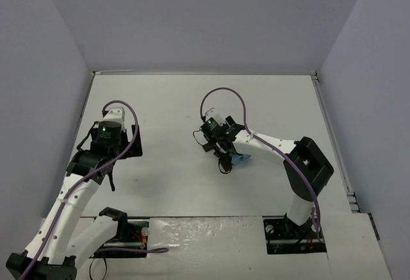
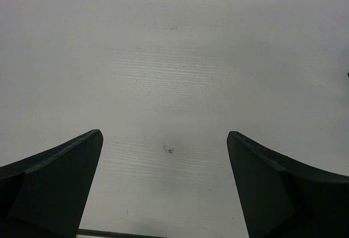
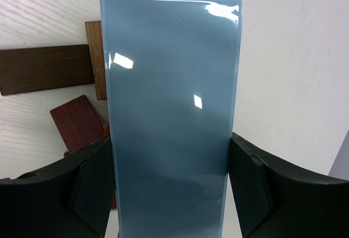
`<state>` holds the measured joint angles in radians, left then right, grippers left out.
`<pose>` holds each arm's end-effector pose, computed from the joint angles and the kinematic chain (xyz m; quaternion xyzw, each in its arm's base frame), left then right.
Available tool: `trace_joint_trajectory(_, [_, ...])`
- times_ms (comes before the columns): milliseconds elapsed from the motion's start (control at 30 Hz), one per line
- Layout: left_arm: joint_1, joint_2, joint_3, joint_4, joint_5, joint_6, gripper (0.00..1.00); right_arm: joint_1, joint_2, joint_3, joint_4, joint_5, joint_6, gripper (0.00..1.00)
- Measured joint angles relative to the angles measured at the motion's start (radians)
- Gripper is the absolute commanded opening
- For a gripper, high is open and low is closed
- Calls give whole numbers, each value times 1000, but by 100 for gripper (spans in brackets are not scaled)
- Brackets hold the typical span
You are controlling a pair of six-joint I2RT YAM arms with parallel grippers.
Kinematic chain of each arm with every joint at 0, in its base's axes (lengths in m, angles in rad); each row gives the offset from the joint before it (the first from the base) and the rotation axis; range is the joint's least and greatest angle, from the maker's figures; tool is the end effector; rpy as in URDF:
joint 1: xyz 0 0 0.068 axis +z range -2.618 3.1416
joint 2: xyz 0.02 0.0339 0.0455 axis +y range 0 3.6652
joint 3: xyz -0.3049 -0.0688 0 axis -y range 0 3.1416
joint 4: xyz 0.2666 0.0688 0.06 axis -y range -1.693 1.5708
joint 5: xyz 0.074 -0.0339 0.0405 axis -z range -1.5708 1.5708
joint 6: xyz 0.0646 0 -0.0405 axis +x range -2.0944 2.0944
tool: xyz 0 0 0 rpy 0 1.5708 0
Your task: Build the wood block tower
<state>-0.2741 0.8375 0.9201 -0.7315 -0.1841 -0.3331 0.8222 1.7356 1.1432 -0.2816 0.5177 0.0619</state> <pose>0.1825 -0.0390 0.3387 -0.0672 0.8902 -0.0539 0.4473 0.3013 0.2773 0.2154 -0.2560 0.8762 -0.0763 0.4012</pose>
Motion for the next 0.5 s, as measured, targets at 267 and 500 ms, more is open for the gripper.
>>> trace_joint_trajectory(267, [0, 0, -1, 0, -2, -2, 97, 5, 28, 17, -26, 69, 30, 0])
trace_joint_trajectory(500, [0, -1, -14, 3, -4, -1, 97, 17, 37, 37, -38, 113, 57, 0])
